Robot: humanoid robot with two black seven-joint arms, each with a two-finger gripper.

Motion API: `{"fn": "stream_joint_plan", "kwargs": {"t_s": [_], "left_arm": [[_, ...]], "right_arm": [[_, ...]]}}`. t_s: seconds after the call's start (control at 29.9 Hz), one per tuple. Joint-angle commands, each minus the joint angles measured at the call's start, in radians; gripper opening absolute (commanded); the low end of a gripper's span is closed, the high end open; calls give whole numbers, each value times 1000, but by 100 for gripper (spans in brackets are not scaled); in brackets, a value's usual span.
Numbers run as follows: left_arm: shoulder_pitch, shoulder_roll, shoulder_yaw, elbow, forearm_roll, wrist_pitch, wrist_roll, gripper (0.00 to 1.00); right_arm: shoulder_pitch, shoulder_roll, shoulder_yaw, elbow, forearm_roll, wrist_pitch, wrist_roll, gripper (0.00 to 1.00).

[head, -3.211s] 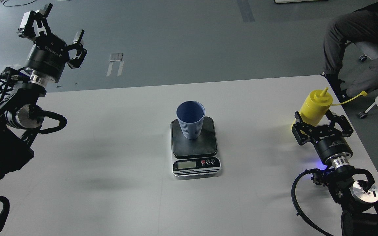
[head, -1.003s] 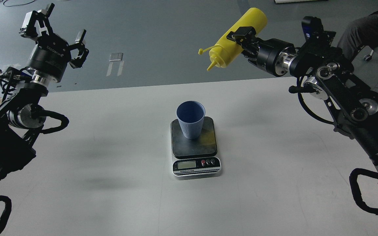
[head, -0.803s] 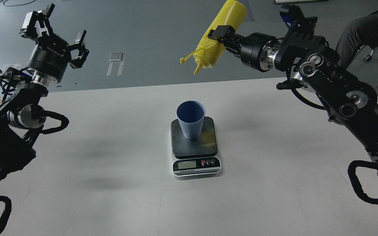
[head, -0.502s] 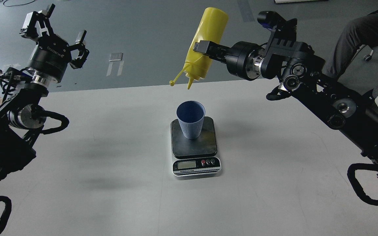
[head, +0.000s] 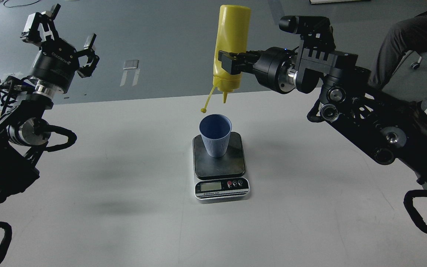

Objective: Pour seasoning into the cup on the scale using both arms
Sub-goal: 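Hold the bottle inverted above the cup, squeezing seasoning in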

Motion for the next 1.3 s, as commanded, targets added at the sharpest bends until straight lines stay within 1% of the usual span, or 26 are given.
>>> {"fn": "stream_joint_plan", "kwargs": {"t_s": [0.0, 0.3, 0.37, 0.4, 0.5, 0.54, 0.6, 0.64, 0.77, 0.8, 0.84, 1.17, 1.2, 1.27], "left_arm": [[0, 1, -2, 0, -1, 0, 0, 98], [0, 1, -2, 0, -1, 0, 0, 98], [0, 1, -2, 0, -1, 0, 0, 98], [0, 3, -2, 0, -1, 0, 0, 98], [0, 4, -2, 0, -1, 0, 0, 98], [0, 4, 0, 1, -1, 0, 0, 98], [0, 4, 0, 1, -1, 0, 0, 98], [0, 4, -2, 0, -1, 0, 0, 98], [0, 3, -2, 0, 1, 0, 0, 98], [0, 3, -2, 0, -1, 0, 0, 98], [0, 4, -2, 0, -1, 0, 0, 98], [0, 4, -3, 0, -1, 0, 0, 98], [0, 6, -3, 0, -1, 0, 0, 98], [0, 6, -3, 2, -1, 0, 0, 98]], "right_arm": [[-21, 4, -10, 9, -38, 1, 1, 43], [-42, 11, -46, 24, -57, -3, 1, 43], [-44, 12, -47, 24, -57, -6, 2, 41], [-45, 18, -47, 24, -60, -9, 2, 38], [-45, 29, -49, 24, -70, -10, 2, 33], [-51, 30, -47, 24, -86, -11, 4, 29], [-61, 40, -46, 24, -100, -14, 7, 25], [-67, 46, -46, 23, -101, -16, 7, 19], [-81, 50, -46, 23, -112, -20, 7, 15], [-82, 50, -44, 23, -122, -23, 7, 11], [-82, 50, -44, 24, -126, -23, 7, 9], [-82, 52, -38, 23, -127, -39, 12, 2], [-84, 52, -36, 21, -127, -48, 12, 0], [-85, 52, -38, 21, -127, -71, 12, 0]]}}
